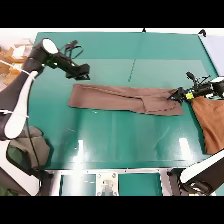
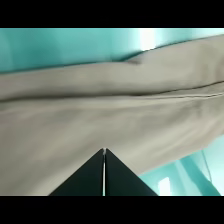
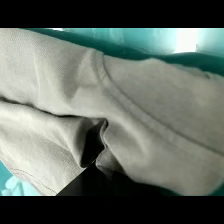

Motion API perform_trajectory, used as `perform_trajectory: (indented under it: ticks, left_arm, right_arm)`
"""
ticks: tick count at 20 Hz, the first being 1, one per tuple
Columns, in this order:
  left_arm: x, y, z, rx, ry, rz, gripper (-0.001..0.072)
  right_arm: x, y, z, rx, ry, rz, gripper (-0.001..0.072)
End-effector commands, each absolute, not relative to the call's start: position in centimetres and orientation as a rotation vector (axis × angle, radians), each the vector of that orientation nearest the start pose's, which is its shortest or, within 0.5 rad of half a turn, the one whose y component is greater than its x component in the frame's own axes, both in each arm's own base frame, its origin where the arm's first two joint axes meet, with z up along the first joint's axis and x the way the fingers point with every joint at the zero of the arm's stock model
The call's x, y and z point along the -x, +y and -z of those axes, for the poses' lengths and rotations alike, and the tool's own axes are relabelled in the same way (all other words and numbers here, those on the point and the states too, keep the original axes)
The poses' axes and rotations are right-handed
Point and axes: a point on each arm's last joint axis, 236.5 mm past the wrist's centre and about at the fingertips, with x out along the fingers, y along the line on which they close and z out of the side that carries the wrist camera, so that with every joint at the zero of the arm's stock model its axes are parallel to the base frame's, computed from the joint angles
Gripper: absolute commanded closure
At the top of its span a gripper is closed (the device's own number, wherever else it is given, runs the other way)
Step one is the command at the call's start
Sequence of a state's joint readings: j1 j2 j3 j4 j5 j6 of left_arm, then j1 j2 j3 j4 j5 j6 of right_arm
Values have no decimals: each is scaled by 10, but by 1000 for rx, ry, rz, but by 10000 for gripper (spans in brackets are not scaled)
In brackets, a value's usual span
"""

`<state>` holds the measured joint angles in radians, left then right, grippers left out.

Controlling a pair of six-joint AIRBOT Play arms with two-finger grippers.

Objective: Fold the shirts.

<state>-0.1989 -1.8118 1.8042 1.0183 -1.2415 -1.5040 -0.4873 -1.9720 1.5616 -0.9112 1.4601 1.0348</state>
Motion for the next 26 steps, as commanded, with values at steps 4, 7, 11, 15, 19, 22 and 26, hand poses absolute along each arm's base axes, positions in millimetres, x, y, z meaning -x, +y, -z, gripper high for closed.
perform_trajectory:
  ticks: [4, 7, 11, 15, 19, 22, 26]
  left_arm:
    - [-478, -365, -1, 333, 1120, 769, 684]
    - [-458, -436, 30, 353, 1081, 835, 684]
    - [-441, -478, 59, 357, 1063, 839, 684]
    - [-443, -490, 69, 462, 1071, 818, 684]
    - [-439, -490, 76, 492, 1109, 820, 684]
    - [-446, -465, 48, 485, 1130, 857, 684]
    - [-456, -362, -10, 288, 1227, 926, 684]
  right_arm:
    - [-437, -46, 14, -592, 1416, -512, 690]
    - [-441, -23, -48, -484, 1369, -557, 690]
    - [-441, 23, -114, -338, 1288, -649, 690]
    - [-438, 65, -146, -239, 1228, -714, 690]
    - [-439, 92, -149, -204, 1209, -753, 690]
    - [-441, 100, -151, -218, 1209, -749, 690]
    - [-441, 151, -171, -282, 1143, -865, 689]
